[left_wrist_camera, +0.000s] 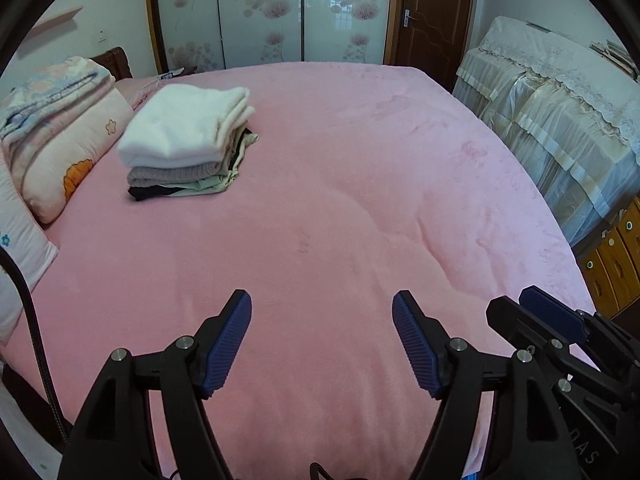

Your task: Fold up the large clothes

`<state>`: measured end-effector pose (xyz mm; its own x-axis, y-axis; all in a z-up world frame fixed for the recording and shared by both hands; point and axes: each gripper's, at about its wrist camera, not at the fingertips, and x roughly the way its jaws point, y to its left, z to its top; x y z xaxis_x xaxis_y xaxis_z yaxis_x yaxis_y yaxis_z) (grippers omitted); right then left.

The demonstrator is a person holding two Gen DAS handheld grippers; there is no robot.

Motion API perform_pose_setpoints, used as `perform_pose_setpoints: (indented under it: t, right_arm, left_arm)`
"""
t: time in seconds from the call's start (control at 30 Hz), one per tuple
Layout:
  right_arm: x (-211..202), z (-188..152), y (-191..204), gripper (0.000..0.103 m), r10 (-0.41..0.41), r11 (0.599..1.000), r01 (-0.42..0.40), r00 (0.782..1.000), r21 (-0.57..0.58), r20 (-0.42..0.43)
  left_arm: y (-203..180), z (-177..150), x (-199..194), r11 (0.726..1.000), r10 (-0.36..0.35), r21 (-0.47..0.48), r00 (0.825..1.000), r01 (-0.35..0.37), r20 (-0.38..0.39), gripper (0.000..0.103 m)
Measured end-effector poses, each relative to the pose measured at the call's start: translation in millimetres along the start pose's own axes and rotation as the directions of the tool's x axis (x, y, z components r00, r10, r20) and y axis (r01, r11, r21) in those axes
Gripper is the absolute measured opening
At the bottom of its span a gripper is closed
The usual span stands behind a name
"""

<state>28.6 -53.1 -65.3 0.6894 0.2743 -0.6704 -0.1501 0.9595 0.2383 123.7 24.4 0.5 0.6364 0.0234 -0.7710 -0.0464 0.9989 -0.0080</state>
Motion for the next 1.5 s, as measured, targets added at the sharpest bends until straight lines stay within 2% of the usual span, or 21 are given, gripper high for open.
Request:
perform_pose_setpoints:
  t: [0.1,0.17,0.27,0.6,0.8,1.5]
  right_arm:
    - [-14.6,-1.2,3.9,0.043,-0.019,1.000,0.018,1.000,0.004,0.019]
    - [-21.3,-1.5,5.3,0.050,-0.032,0.999,0.032,0.999,0.008,0.028]
    - [-31.6,-1.6,8.3,0.052,-0.048,0.999,0.048,0.998,0.005,0.043]
    - [-49.1,-8.6,9.3,0.053,-0.038,0.999,0.037,0.998,0.026,0.046]
    - [-56.6,-12.1,6.4,0.057,-0.040,0.998,0.037,0.998,0.052,0.055]
    - [-69.3,-14.0,19.2,0.058,-0.058,0.998,0.056,0.994,0.027,0.094]
  left_arm:
    - [-1.5,-3.5,-15.3,1.000,0.022,0.004,1.000,-0.023,0.021,0.076]
    - [-1.8,-7.3,-25.5,0.999,0.037,0.001,0.999,-0.037,0.034,0.077]
    - [0.3,-13.1,-38.0,0.999,0.046,-0.027,0.998,-0.045,0.047,0.080]
    - [-3.1,-21.6,-59.3,0.998,0.055,-0.036,0.998,-0.054,0.028,0.080]
    - [-8.2,-23.7,-65.7,0.998,0.057,-0.034,0.998,-0.056,0.034,0.080]
    - [-8.5,-27.5,-79.7,0.997,0.068,-0.042,0.997,-0.067,0.042,0.080]
